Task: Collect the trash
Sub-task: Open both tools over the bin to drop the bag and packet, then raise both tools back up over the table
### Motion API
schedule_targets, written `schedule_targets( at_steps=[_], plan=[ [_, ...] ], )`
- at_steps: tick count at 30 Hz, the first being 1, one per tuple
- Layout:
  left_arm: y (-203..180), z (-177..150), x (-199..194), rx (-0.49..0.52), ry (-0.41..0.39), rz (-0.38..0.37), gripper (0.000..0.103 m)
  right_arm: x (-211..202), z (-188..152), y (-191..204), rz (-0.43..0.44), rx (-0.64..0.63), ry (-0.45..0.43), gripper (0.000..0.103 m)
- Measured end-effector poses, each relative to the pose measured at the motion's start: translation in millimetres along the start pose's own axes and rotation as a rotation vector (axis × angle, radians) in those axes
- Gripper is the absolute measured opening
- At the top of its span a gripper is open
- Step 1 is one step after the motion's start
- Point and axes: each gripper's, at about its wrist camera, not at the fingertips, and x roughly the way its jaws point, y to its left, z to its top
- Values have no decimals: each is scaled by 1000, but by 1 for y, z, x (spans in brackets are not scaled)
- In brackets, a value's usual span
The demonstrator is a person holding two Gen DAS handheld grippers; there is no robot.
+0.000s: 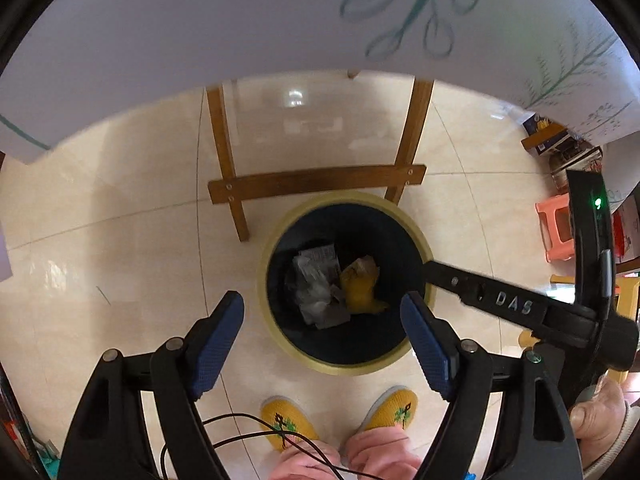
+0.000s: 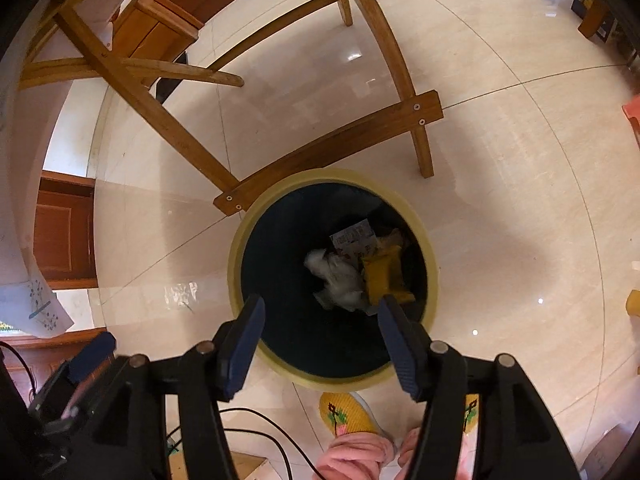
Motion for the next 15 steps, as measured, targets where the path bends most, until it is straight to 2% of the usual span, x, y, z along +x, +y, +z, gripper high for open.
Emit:
schedule_targets(
  at_steps=[4,9,15],
  plan=[
    [-4,3,-21,7,-25,6,79,-8,-1,7,4,-17,-3,59],
    [-8,10,-53,10,-58,15,79,-39,-5,21,20,-23,-28,59],
    [-13,25,-120,-27,-116,10,79,-105,-9,43,45,-39,-53,59]
  ],
)
